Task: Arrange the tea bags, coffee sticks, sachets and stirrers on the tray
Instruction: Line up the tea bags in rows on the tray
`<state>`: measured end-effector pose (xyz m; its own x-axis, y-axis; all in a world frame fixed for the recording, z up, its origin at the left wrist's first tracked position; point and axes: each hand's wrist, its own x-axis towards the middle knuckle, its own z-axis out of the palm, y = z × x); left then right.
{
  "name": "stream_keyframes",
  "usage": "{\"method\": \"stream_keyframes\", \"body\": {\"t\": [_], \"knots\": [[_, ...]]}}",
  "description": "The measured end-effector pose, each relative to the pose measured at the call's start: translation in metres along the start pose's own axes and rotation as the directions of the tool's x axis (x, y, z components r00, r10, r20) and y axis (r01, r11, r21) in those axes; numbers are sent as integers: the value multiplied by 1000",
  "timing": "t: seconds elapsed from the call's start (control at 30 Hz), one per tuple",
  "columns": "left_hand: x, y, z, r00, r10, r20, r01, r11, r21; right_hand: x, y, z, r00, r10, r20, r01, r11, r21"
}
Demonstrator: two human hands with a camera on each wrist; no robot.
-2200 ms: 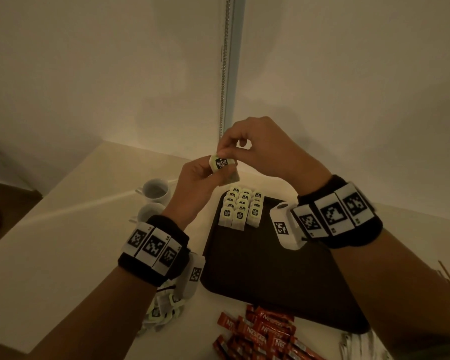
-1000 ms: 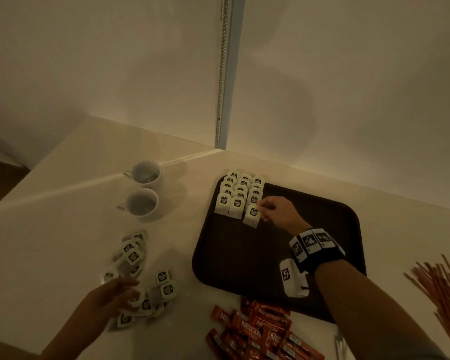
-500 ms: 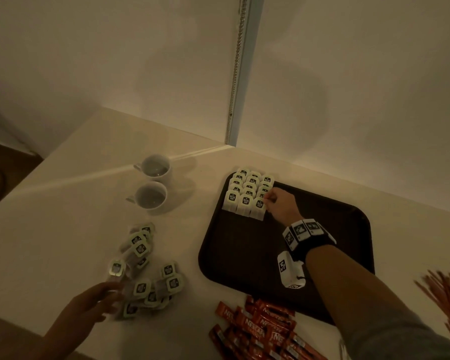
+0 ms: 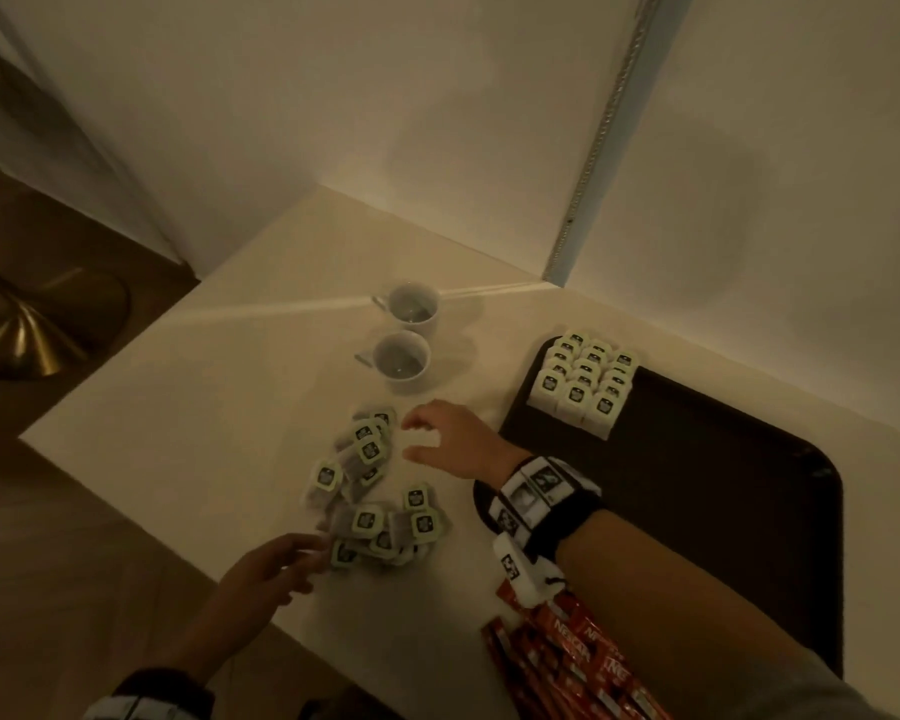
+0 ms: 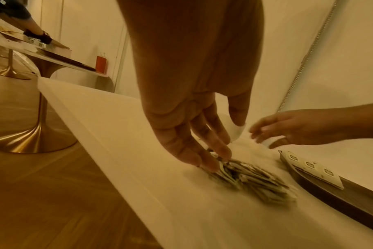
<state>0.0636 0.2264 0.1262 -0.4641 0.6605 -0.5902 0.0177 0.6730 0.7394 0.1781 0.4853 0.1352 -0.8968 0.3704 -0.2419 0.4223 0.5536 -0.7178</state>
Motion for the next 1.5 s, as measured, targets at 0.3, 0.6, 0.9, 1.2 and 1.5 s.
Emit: {"method": "stream_keyframes", "body": {"t": [0.3,0.6,0.9,1.2,1.5], "knots": [[-35,-41,-21,999,15,-45,-16,999,-31,56,-22,59,995,99,-23,-101,931,-351],[-32,-29,-38,993,99,-70,-101,995,-23,42,-25,37,1000,6,2,-6,997,-73],[7,120,-20,953,196,230,-59,867,-495,-5,-87,-82,994,-67,91,49,982,182],[23,230,23,659,397,639,24,838,-545,-47,-112,-162,989,-85,122,102,986,-132],[24,261,51,711,369,598,59,817,-574,-91,-64,-171,934,-7,-356,12,1000,13]]}}
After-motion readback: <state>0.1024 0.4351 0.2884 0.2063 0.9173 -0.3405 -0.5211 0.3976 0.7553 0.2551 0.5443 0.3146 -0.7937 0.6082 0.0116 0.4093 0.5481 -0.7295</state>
